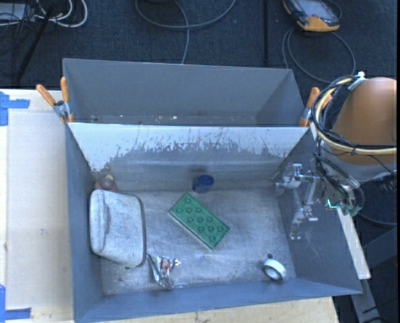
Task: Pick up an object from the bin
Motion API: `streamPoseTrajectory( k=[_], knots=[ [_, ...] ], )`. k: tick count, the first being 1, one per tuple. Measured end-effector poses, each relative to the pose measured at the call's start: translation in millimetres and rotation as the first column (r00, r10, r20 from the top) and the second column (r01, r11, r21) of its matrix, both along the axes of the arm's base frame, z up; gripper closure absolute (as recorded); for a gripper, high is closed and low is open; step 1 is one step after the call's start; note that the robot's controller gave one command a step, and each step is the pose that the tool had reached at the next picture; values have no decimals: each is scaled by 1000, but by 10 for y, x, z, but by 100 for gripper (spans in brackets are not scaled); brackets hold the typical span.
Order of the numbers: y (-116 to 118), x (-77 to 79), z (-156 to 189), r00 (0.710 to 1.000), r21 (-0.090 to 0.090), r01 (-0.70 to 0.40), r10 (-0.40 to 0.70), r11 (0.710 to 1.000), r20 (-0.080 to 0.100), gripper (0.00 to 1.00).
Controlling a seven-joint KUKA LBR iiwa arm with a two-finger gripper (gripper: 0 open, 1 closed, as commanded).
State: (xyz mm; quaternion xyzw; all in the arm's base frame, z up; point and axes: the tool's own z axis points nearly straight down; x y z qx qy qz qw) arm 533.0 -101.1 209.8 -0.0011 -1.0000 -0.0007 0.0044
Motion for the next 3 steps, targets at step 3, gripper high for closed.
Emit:
streamPoseTrajectory(
  k=[3],
  knots=[
    [1410, -457, -430, 962, -1, -273, 273, 962, 12, 0]
  ],
)
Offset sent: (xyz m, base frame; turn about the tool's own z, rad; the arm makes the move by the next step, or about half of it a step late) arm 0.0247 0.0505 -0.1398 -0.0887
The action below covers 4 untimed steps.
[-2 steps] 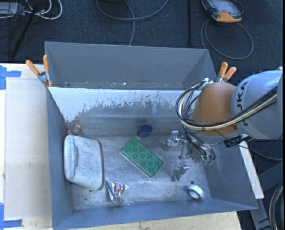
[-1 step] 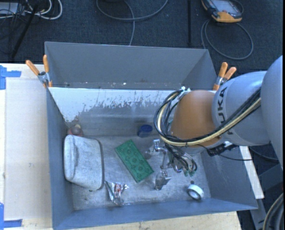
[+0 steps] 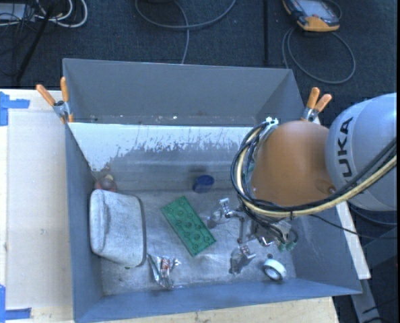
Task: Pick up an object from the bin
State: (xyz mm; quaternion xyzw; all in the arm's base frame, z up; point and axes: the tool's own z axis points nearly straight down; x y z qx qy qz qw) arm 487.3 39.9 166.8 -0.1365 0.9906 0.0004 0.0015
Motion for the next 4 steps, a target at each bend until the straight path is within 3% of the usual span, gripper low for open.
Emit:
streamPoseTrajectory(
  k=[1, 2, 3, 4],
  knots=[
    [392, 293, -930, 995, 1, 98, -98, 995, 12, 0],
    [32, 648, -927, 1000, 4, -6, 6, 1000, 3, 0],
    [35, 666, -904, 1000, 3, -9, 9, 1000, 10, 100],
    [-21, 484, 520, 996, -1, -91, 91, 996, 5, 100]
  ],
)
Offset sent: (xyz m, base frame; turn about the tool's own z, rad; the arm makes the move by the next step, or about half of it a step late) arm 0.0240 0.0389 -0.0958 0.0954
